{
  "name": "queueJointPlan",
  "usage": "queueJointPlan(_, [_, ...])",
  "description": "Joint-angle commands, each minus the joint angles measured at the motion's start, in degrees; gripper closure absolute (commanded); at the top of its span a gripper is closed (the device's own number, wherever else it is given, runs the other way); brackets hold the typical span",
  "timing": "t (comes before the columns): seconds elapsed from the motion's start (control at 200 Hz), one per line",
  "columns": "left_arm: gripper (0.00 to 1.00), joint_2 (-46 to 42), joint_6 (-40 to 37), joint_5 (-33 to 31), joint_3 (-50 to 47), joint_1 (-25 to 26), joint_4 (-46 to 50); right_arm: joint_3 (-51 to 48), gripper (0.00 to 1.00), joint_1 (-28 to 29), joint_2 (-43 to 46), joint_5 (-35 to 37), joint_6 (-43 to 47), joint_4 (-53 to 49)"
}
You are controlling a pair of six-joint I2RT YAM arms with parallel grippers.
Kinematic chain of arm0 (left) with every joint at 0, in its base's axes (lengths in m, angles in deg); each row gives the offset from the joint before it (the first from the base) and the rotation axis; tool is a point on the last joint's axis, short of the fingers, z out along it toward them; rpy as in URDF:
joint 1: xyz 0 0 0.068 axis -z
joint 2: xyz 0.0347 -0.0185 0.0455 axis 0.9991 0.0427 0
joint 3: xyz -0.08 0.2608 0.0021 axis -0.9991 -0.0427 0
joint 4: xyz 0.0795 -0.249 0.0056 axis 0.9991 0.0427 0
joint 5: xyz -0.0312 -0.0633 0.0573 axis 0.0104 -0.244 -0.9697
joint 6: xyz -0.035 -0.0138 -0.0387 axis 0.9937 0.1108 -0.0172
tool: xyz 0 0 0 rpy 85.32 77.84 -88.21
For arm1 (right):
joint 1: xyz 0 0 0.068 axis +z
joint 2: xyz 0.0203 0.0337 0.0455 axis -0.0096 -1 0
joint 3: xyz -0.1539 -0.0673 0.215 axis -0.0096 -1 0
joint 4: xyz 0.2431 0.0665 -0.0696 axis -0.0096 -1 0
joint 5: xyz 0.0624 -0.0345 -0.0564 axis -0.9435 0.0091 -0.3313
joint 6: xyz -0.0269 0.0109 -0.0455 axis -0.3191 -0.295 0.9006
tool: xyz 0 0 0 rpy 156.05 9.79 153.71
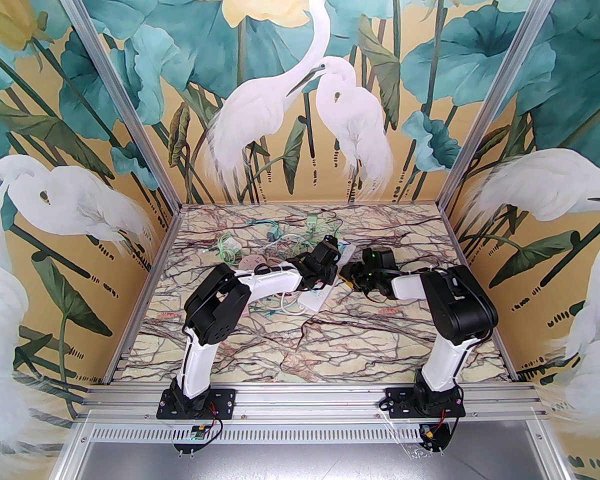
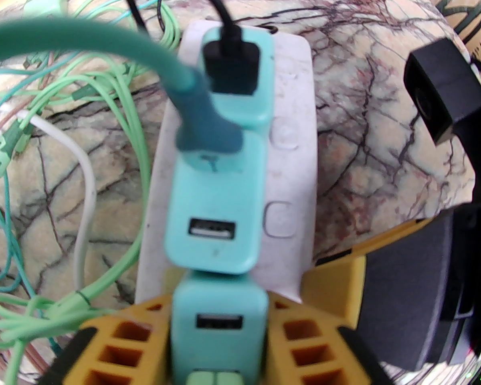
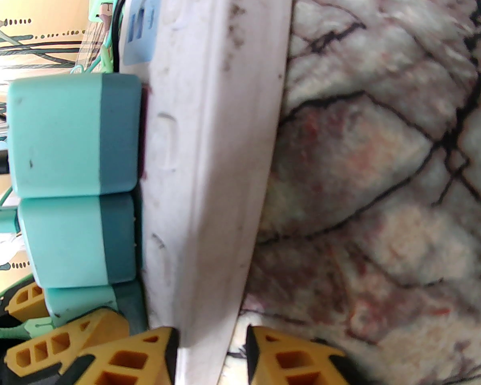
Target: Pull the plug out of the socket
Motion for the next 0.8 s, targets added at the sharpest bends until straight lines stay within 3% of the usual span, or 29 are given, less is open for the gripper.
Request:
queueJointPlan(0.0, [0.79,1.0,-0.2,0.2,1.4,0.0,1.1,0.6,0.64,0.3,-2.6,3.1,1.7,-5.6])
queueJointPlan(0.155, [0.87,-0.7,0.1,0.7,1.4,0.0,1.3,1.5,0.64,0.6,-3.1,4.3,2.5,-8.3])
queueJointPlan(0.62, [0.91,-4.9,4.0,7.1,-1.6,-1.8,-1.4,3.4,0.66,1.2,-3.9,6.9,4.3,-13.1])
queueJointPlan(0.795, [0.91,-4.4,-1.4,-1.7,-0.4,1.3,0.8,3.5,0.66,1.4,-4.0,7.3,4.5,-13.7])
